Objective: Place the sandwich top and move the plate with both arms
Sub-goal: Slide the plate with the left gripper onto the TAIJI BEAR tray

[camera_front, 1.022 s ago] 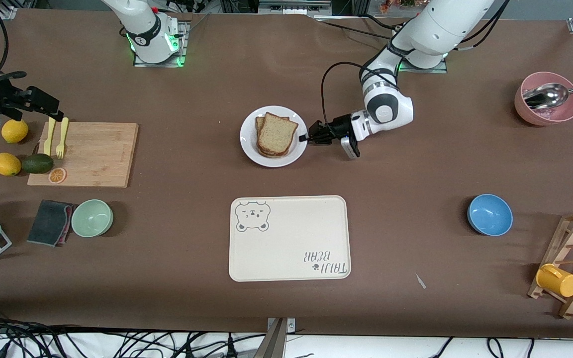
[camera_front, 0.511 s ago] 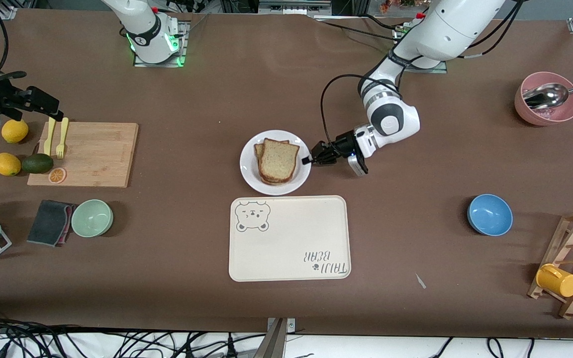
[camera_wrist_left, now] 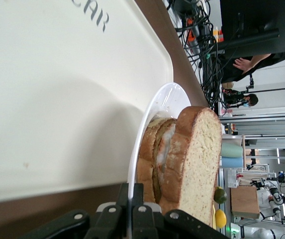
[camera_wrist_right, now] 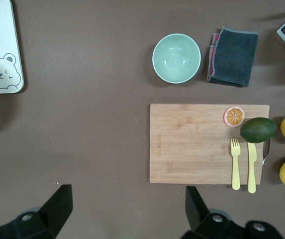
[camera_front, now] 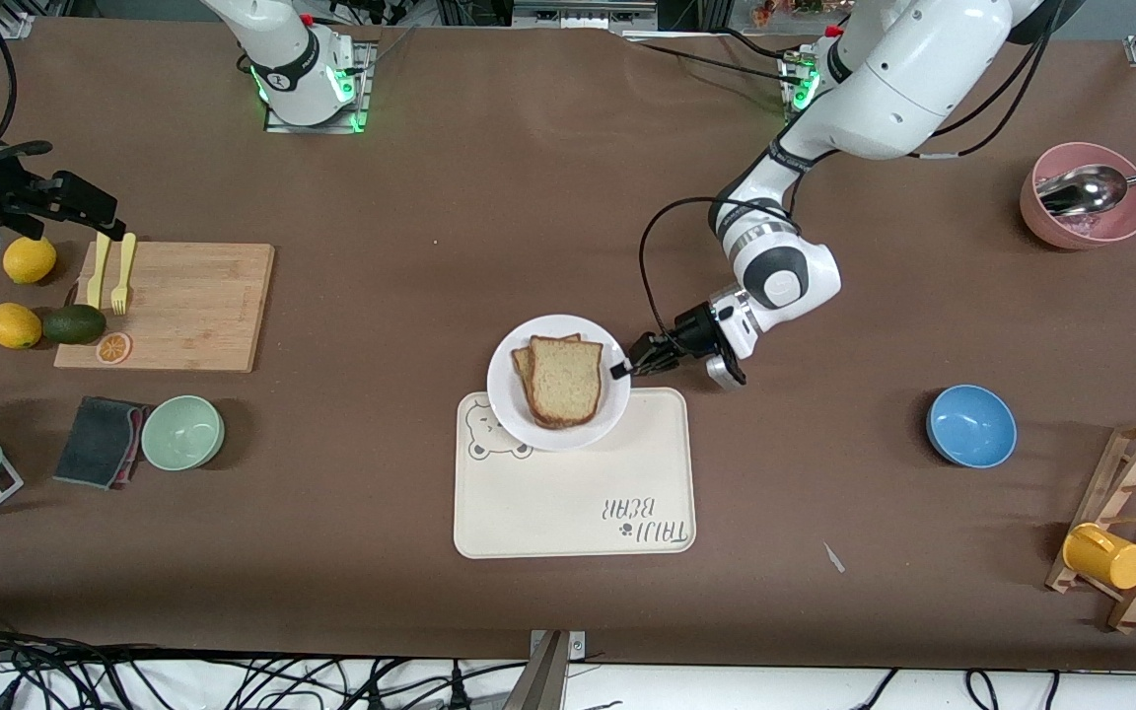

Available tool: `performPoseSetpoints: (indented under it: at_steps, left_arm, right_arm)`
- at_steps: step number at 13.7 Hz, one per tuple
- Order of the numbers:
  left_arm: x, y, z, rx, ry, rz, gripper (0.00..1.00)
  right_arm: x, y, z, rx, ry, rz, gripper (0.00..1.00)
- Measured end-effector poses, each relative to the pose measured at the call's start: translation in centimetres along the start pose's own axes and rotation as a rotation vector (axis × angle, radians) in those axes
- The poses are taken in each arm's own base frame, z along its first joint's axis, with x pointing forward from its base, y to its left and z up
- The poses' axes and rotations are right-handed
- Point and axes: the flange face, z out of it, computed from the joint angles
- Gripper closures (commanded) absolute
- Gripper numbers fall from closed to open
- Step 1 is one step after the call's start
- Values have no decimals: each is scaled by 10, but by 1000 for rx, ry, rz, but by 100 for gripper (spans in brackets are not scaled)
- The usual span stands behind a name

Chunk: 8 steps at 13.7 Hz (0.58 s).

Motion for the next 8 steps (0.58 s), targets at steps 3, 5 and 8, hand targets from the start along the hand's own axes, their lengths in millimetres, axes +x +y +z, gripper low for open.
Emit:
performPoseSetpoints:
  at_steps: [3,5,8]
  left_arm:
    - [34,6,-2,3,5,-37,100]
    - [55,9,-2,4,7,-57,100]
    - [77,9,5,-1,18,-68,100]
  right_arm:
    - [0,0,0,0,0,0,0]
    - [0,0,0,0,0,0,0]
    - [0,0,0,0,0,0,0]
